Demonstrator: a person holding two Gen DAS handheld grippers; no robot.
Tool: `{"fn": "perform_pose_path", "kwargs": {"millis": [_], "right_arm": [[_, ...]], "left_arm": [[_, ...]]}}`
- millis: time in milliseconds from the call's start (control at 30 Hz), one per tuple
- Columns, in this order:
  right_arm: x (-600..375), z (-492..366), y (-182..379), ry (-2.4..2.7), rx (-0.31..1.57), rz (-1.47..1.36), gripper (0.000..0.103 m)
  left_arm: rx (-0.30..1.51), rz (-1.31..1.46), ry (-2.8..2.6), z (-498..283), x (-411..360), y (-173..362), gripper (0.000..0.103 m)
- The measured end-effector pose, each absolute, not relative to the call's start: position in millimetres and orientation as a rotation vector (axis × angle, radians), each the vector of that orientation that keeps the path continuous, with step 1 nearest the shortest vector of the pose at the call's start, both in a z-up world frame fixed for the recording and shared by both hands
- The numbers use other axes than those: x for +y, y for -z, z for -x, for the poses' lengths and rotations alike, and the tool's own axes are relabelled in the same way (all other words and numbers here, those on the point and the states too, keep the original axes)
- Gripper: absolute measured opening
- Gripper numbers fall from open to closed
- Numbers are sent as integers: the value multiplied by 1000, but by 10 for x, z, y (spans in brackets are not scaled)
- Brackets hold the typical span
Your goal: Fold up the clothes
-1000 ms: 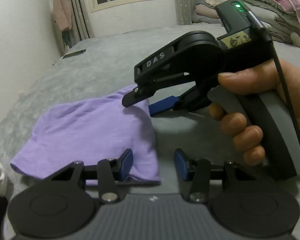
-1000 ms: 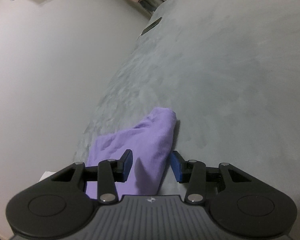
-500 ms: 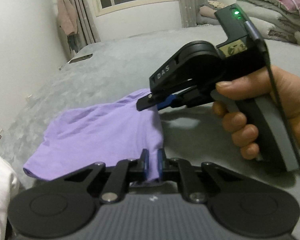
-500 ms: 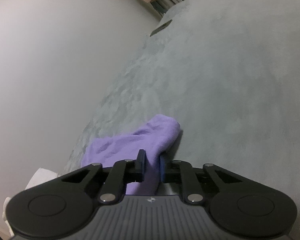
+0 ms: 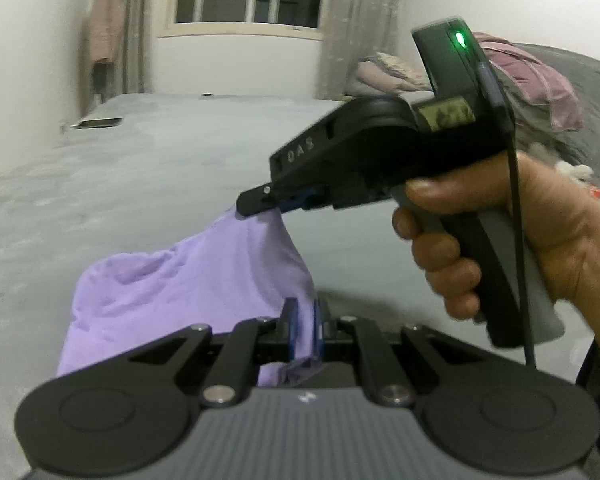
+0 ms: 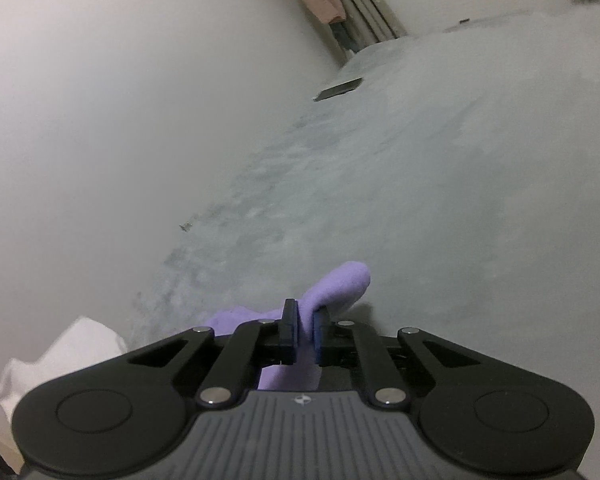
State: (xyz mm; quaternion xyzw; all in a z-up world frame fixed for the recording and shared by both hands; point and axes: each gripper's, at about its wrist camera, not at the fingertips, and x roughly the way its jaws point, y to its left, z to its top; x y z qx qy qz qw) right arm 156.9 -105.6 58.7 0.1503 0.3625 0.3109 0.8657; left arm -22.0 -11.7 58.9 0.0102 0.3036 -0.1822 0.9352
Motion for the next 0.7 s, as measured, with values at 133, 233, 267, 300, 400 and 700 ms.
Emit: {"fn": "perform_pose_path", "kwargs": {"millis": [133,233,267,300,400,700], "right_arm": [[-1457,-1458,-662,-590,782,-226,8],[-1698,-1410,-561,-525,817,-202,8],[-1749,-1420,-493,-501,830,-222,9],[-1789,-1424,-421,-467,836,-242,9],[-1882,-1382,-299,-392,810,-282,24],[-1811,-966,-677,-391,715,-267,33]], "left_arm": [[640,-30,398,259,-531,-416,8],[696,-24,428,251,-604,-271,13],[712,-22,437,250,-617,-229,15],[715,-20,445,266,-557,-234,20],[677,-41,440,360,-320,-347,41],[635,19,333,-72,642,-665,40]]}}
